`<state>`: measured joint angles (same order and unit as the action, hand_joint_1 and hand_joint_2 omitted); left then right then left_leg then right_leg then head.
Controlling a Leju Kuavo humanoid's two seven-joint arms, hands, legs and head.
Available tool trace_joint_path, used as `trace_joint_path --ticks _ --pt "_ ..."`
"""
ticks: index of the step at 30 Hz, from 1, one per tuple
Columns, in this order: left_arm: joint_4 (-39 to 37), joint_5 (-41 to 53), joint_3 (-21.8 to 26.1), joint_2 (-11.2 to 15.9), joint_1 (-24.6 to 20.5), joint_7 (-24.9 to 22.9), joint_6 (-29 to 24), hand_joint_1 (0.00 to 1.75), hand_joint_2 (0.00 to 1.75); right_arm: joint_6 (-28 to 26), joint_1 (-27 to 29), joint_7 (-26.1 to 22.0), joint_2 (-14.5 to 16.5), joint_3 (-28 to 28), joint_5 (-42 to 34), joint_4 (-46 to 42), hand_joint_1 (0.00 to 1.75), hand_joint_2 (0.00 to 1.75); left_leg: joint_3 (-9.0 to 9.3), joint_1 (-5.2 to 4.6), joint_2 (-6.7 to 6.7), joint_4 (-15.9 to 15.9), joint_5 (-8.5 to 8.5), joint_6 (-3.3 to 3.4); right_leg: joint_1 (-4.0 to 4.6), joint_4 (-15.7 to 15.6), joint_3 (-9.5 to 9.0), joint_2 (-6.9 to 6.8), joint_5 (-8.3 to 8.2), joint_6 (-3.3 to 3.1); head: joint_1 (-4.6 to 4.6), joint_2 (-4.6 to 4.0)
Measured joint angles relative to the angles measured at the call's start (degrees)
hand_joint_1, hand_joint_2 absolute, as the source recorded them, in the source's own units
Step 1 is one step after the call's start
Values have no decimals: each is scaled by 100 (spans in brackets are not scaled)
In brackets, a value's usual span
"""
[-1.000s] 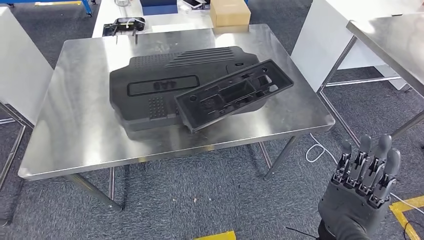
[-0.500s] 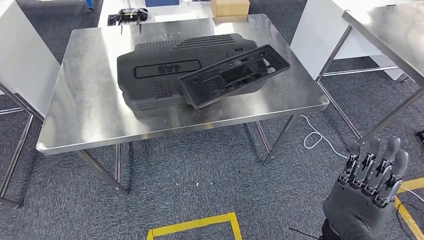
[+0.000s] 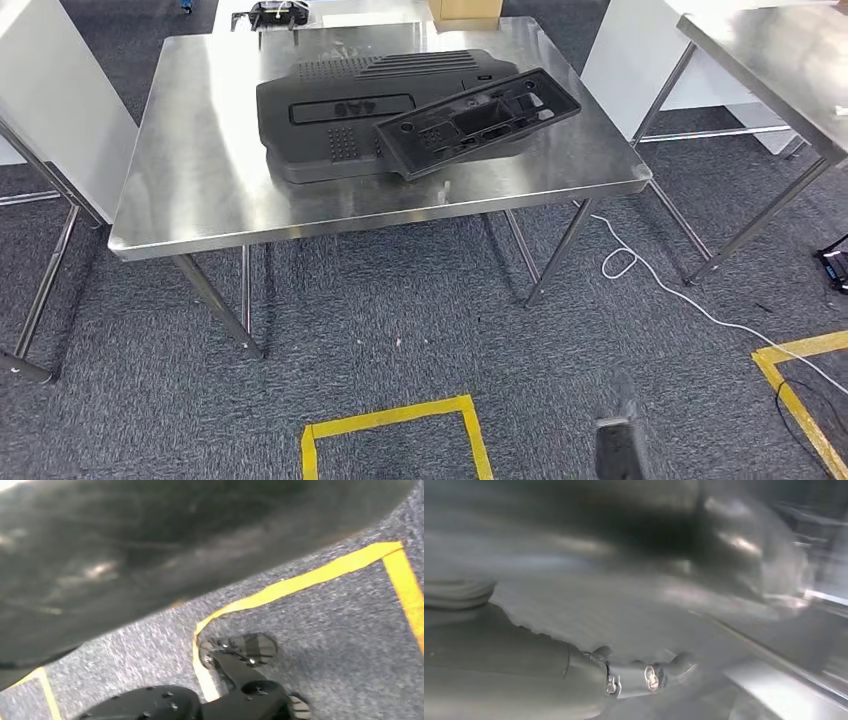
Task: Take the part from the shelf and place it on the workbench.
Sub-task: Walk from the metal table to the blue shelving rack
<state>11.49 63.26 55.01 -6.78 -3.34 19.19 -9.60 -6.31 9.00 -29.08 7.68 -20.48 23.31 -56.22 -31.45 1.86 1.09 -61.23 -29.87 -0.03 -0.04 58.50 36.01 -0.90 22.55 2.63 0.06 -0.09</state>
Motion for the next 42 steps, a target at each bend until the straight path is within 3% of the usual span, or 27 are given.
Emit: trace_joint_path --ticks 1,3,5,6,7,8,10,12,13,15,17,19,21,22,23,24,27,29,31,37,42 --pt "-1 20 0 1 -1 1 1 0 0 -21 -118 -23 -62 -147 97 660 0 0 -71 -17 -5 10 54 79 -14 50 60 9 55 6 10 0" --pt "0 40 1 8 -2 1 1 0 0 -87 -254 34 -143 -346 261 1645 0 0 -235 -49 -8 27 175 204 -35 452 246 37 452 -61 47 0" --pt "1 71 2 19 0 2 5 0 0 -144 -425 374 -186 -421 507 2428 0 0 -415 -93 -23 28 300 256 -34 1173 460 63 931 -141 75 0" --pt "0 92 2 22 0 3 9 0 0 -158 -501 608 -200 -431 624 2758 0 0 -496 -111 -38 27 361 263 -31 1483 505 70 1031 -138 77 0" --pt "-1 113 2 23 0 4 13 0 0 -169 -553 833 -203 -433 711 3027 0 0 -566 -123 -49 25 421 262 -27 1652 471 74 1004 -103 75 0" --pt "-1 126 2 24 1 6 15 0 0 -182 -582 1035 -199 -433 769 3251 0 0 -627 -129 -54 23 479 255 -22 1629 340 76 884 -51 77 0" --pt "-1 140 2 24 1 11 9 0 0 -212 -632 1304 -182 -431 816 3593 0 0 -723 -133 -57 19 585 221 -11 973 -230 78 708 -8 77 0" --pt "-1 141 2 23 -1 17 2 0 0 -227 -700 1458 -172 -431 839 3812 0 0 -771 -139 -68 16 663 164 18 163 -808 79 791 -58 73 0" --pt "-1 141 2 22 -1 21 1 0 0 -229 -735 1548 -170 -430 864 3892 0 0 -775 -139 -79 22 695 131 37 -55 -925 80 863 -85 74 0" --pt "-1 141 1 21 -3 32 -1 0 0 -217 -775 1812 -162 -429 930 4018 0 0 -763 -124 -96 59 762 63 65 -146 -917 81 882 -114 80 0" --pt "-1 142 2 22 0 44 -10 0 0 -205 -787 2146 -144 -429 989 4135 0 0 -771 -110 -100 54 762 -5 27 -197 -899 75 810 -171 88 0" --pt "-1 140 2 25 10 56 -20 0 0 -246 -788 2417 -121 -429 1016 4225 0 0 -875 -109 -95 -265 448 -53 -20 -240 -889 64 727 -240 66 0" --pt "-1 139 3 26 18 66 -25 0 0 -304 -789 2573 -96 -431 991 4285 0 0 -1061 -108 -92 -933 -9 -93 -11 -234 -865 51 695 -278 44 0" --pt "-1 138 3 26 19 69 -28 0 0 -325 -789 2618 -82 -439 961 4310 0 0 -1124 -107 -92 -1231 -136 -110 -6 -229 -860 45 687 -284 45 0" --pt "-1 138 4 26 20 71 -30 0 0 -342 -789 2646 -73 -452 930 4330 0 0 -1109 -105 -92 -1359 -149 -122 -4 -224 -857 40 684 -286 43 0" --pt "-1 137 5 27 20 72 -33 0 0 -357 -790 2665 -61 -465 905 4347 0 0 -994 -102 -93 -1282 -68 -128 -5 -217 -865 38 682 -287 43 0" --pt "-2 137 8 31 20 78 -51 0 0 -377 -806 2674 -35 -485 887 4371 0 0 -352 -97 -91 -299 290 -103 0 -184 -884 44 699 -249 39 0" --pt "-3 137 14 31 20 86 -62 0 0 -380 -826 2674 -23 -494 888 4387 0 0 -187 -117 -84 29 306 -39 25 -153 -843 47 708 -202 32 0" --pt "-3 137 20 28 20 92 -69 0 0 -384 -848 2668 -19 -504 892 4401 0 0 -210 -132 -79 88 303 10 35 -139 -817 50 700 -179 34 0" --pt "-3 139 28 21 21 149 -63 0 0 -398 -880 2579 -4 -509 917 4421 0 0 -248 -165 -74 107 309 53 11 -194 -791 54 658 -130 47 0" --pt "-3 139 28 19 19 208 -51 0 0 -403 -903 2571 21 -510 948 4423 0 0 -253 -205 -76 102 310 135 -17 -220 -743 54 627 -66 44 0"
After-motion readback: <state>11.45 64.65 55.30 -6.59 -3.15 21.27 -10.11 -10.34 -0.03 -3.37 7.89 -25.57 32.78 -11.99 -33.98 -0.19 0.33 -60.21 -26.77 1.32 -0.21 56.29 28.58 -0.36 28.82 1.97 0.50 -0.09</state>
